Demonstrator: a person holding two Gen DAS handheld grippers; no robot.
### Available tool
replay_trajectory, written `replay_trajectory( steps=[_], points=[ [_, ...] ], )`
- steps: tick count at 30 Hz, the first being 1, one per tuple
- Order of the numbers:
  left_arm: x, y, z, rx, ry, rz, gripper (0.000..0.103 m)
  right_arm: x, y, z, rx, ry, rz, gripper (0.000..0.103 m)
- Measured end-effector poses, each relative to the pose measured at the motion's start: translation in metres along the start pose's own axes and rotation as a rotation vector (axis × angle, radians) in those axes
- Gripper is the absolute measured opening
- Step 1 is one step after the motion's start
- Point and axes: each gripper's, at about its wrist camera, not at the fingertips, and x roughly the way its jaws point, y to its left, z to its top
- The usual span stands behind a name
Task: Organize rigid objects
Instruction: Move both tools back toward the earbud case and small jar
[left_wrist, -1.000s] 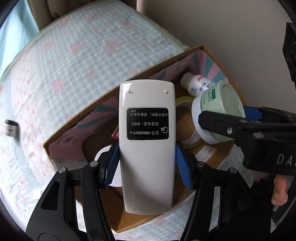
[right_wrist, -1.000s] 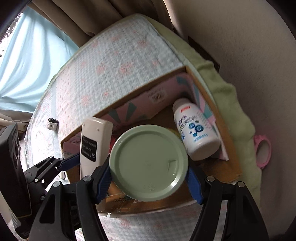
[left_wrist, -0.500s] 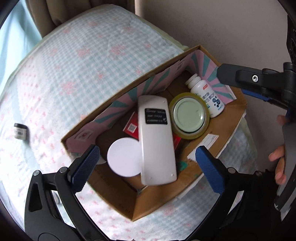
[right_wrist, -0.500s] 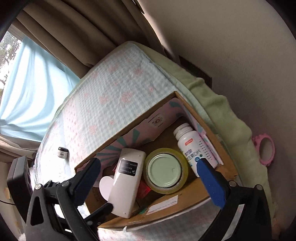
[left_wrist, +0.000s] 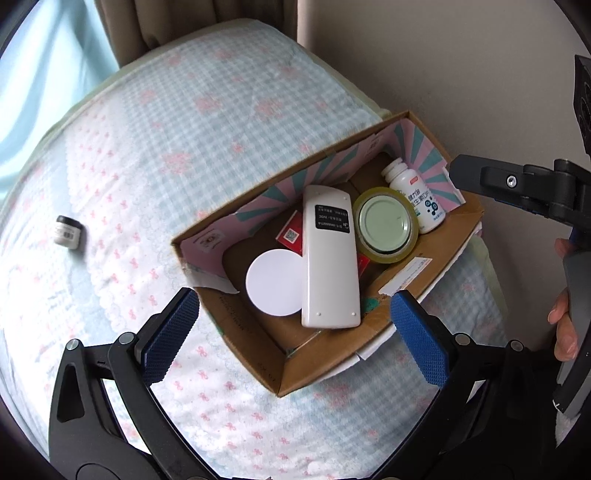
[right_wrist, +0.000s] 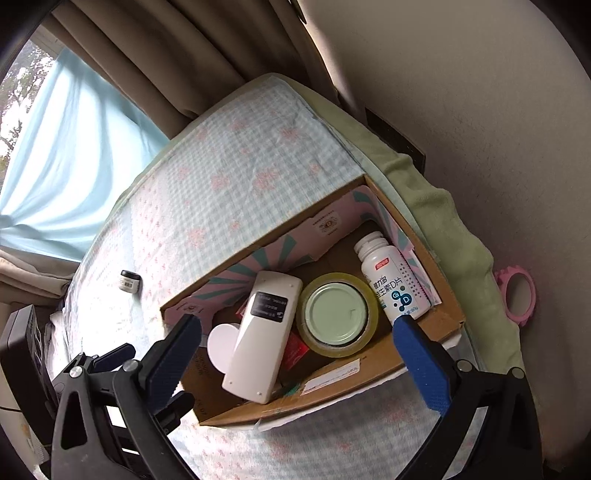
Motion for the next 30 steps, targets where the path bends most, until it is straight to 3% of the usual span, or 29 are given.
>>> replay_trajectory(
  steps=[7,20,25,30],
  points=[
    [-0.043,0.009,-0.012,-0.035,-0.055,0.027,0.103,-0.030,0.021,-0.006,-0.040,-0.039,0.011,0.103],
    [-0.122,0.054,-0.068,-0.155,-0.142,0.100,0.103,-0.064,0.090,-0.030,-0.188,-0.025,-0.030,0.103],
    [-0.142,0.084,-0.100,-0.228,-0.156,0.124,0.103,-0.072,0.127,-0.042,-0.286,-0.015,-0.033,0.103],
    [-0.153,0.124,-0.134,-0.322,-0.172,0.219,0.103,-0.068,0.178,-0.051,-0.461,0.009,-0.051,0.103]
  ],
)
